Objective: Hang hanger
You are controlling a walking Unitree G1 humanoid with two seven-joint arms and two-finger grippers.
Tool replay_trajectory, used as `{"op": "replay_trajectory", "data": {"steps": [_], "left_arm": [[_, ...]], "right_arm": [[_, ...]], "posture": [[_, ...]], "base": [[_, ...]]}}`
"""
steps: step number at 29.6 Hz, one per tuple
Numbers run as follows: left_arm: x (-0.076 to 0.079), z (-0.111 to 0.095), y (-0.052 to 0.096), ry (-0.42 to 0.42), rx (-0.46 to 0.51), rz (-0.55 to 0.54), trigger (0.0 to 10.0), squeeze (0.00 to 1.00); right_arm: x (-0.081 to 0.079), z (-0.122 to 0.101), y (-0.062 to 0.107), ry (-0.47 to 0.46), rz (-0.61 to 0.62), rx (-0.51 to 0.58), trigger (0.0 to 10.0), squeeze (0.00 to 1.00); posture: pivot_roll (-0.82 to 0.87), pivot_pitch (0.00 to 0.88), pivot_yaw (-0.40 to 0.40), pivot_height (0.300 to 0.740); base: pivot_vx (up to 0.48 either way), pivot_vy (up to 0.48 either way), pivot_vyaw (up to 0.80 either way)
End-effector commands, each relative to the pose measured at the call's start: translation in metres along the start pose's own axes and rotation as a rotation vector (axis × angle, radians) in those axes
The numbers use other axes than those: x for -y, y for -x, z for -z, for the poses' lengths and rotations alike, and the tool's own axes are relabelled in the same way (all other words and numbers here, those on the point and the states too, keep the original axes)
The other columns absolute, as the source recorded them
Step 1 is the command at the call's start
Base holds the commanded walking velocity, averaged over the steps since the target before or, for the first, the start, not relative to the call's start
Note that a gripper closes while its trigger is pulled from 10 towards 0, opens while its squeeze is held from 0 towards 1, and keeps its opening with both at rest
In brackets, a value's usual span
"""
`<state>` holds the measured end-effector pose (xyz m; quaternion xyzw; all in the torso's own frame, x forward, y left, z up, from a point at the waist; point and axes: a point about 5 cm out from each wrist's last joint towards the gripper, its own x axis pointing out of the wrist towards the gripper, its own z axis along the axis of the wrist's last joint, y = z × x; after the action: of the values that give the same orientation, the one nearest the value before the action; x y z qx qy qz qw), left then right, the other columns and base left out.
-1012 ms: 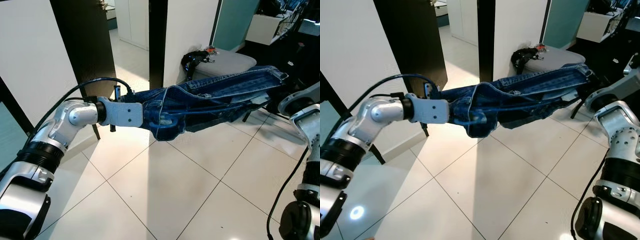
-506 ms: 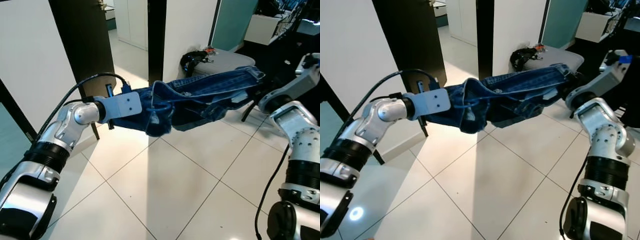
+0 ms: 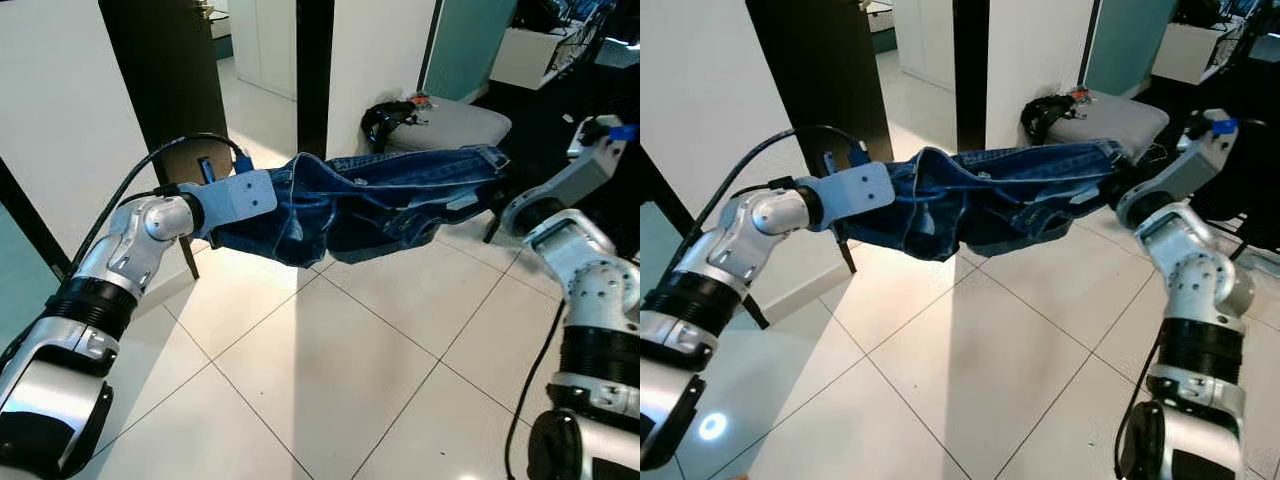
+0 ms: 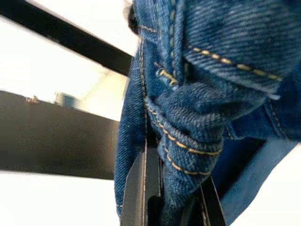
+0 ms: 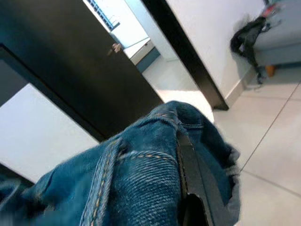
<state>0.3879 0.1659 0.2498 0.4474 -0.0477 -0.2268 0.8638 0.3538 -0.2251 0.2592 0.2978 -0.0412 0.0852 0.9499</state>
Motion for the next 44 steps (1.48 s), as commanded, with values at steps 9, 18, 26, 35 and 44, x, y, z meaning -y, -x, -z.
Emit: {"op": "replay_trajectory", "data": {"steps": [9, 18, 26, 35, 44], "left_arm": [[0.045, -0.007, -0.013, 0.520, 0.000, 0.159, 10.0, 0.00], [0.058, -0.033, -0.012, 0.618, 0.065, 0.274, 10.0, 0.00], [0.032, -0.038, -0.014, 0.735, 0.066, 0.151, 10.0, 0.00], [0.012, -0.065, -0.009, 0.981, 0.196, 0.152, 10.0, 0.00], [0.012, -0.071, -0.003, 0.873, 0.249, 0.181, 10.0, 0.00]], "right_arm": [[-0.033, 0.013, -0.005, 0.043, -0.099, -0.037, 0.0, 0.00], [-0.034, 0.010, -0.006, 0.101, -0.089, -0.030, 0.0, 0.00], [-0.034, 0.020, -0.002, 0.132, -0.107, -0.081, 0.0, 0.00], [-0.074, 0.051, 0.016, 0.055, -0.383, -0.239, 0.0, 0.00], [-0.054, 0.051, 0.015, 0.151, -0.274, -0.224, 6.2, 0.00]], "posture": [[0.00, 0.062, 0.011, 0.740], [0.00, 0.062, 0.008, 0.740], [0.00, 0.071, 0.007, 0.740], [-0.01, 0.077, 0.008, 0.740], [-0.01, 0.078, 0.007, 0.740]], "base": [[0.000, 0.000, 0.00], [0.000, 0.000, 0.00], [0.000, 0.000, 0.00], [0.000, 0.000, 0.00], [0.000, 0.000, 0.00]]}}
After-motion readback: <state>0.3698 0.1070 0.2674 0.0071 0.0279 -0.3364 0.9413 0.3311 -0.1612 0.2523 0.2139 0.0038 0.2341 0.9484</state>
